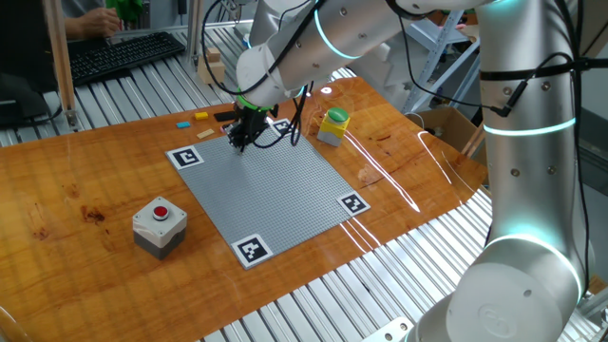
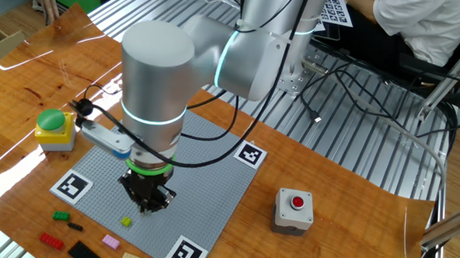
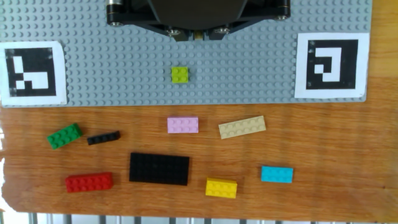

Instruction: Build with small Lego blocks

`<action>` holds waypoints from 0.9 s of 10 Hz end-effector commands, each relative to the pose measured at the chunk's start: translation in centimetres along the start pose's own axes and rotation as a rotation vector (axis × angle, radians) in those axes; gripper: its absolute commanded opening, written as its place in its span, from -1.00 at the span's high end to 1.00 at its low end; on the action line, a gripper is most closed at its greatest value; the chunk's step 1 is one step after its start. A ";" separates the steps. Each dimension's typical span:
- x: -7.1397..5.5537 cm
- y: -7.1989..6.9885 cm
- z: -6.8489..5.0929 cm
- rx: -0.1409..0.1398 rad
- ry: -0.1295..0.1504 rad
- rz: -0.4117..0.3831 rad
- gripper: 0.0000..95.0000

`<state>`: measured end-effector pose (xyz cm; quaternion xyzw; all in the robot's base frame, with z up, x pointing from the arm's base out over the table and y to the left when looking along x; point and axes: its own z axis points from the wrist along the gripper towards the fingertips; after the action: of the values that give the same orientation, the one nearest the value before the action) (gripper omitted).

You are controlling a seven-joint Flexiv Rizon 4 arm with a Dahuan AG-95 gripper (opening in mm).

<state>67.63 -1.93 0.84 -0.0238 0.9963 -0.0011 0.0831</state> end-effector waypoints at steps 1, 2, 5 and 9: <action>0.3 0.1 1.3 0.001 -0.019 0.000 1.00; 0.3 0.1 1.3 0.002 -0.023 0.001 1.00; 0.3 0.1 1.3 0.032 -0.039 0.025 0.60; 0.3 0.1 1.3 0.065 -0.030 0.065 -0.20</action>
<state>67.32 -1.99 0.69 0.0135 0.9938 -0.0415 0.1018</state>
